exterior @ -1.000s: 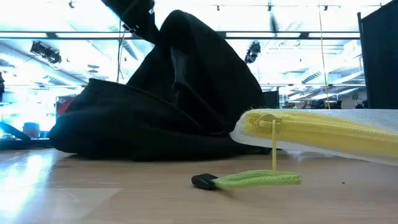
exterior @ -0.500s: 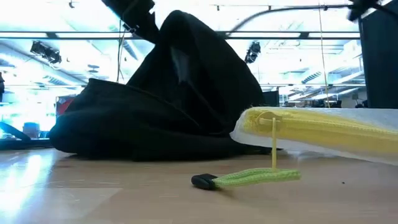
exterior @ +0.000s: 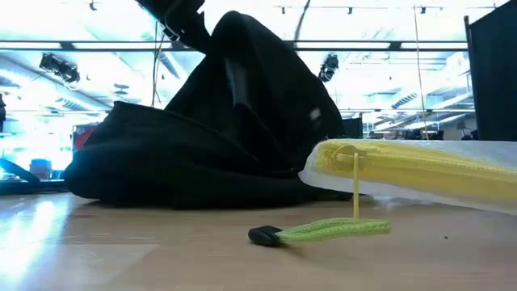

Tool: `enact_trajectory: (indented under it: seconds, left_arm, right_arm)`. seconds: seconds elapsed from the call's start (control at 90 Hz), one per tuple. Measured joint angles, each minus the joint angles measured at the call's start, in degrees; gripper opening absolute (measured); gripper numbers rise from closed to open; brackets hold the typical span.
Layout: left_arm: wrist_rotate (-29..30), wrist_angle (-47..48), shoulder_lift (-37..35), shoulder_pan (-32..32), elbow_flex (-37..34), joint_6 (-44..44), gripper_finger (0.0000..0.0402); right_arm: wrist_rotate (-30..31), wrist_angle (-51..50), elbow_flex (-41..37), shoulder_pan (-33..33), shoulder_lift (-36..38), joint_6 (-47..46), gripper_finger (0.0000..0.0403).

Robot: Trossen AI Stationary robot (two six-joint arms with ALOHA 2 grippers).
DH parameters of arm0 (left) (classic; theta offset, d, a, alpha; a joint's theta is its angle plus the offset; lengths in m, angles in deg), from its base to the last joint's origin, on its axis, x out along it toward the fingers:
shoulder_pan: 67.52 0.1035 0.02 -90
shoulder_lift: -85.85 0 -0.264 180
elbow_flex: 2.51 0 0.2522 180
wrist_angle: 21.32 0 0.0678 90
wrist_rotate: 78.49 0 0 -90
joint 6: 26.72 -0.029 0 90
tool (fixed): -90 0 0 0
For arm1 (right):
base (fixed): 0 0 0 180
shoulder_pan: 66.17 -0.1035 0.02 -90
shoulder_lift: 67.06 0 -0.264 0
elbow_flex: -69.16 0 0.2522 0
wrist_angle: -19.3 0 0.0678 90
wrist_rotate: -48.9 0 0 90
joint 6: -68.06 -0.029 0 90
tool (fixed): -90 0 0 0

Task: Unpack backpack
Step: Remove the usb cable from the backpack

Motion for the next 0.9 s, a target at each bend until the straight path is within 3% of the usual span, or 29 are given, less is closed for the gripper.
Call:
enact_trajectory:
  seconds: [0.133, 0.333, 0.522, 0.656, 0.767, 0.9]
  left_arm:
    - [0.0, 0.2, 0.0, 0.0, 0.0, 0.1, 0.0000]
    - [0.0, -0.1, 0.0, 0.0, 0.0, 0.1, 0.0000]
    - [0.0, -0.3, 0.0, 0.0, 0.0, 0.0, 0.0000]
    - [-0.1, -0.4, 0.0, 0.0, 0.0, 0.0, 0.0000]
    - [-0.6, -0.4, 0.0, 0.0, 0.0, -0.1, 0.0000]
    - [-1.2, -0.5, 0.0, 0.0, 0.0, -0.1, 0.0000]
  right_arm:
    - [-0.4, 0.6, 0.0, -2.3, 0.5, -1.1, 0.0000]
    - [-10.3, -0.6, -0.1, -2.6, -0.7, -9.1, 0.0000]
    - [-19.8, -10.1, -0.3, 0.3, -4.6, -19.6, 0.0000]
    - [-20.3, -13.6, -0.3, 2.4, -8.6, -20.8, 0.0003]
    - [-20.3, -13.1, -0.3, 4.0, -11.1, -18.1, 0.0031]
    - [-20.3, -12.4, -0.3, 5.6, -12.4, -16.2, 0.0091]
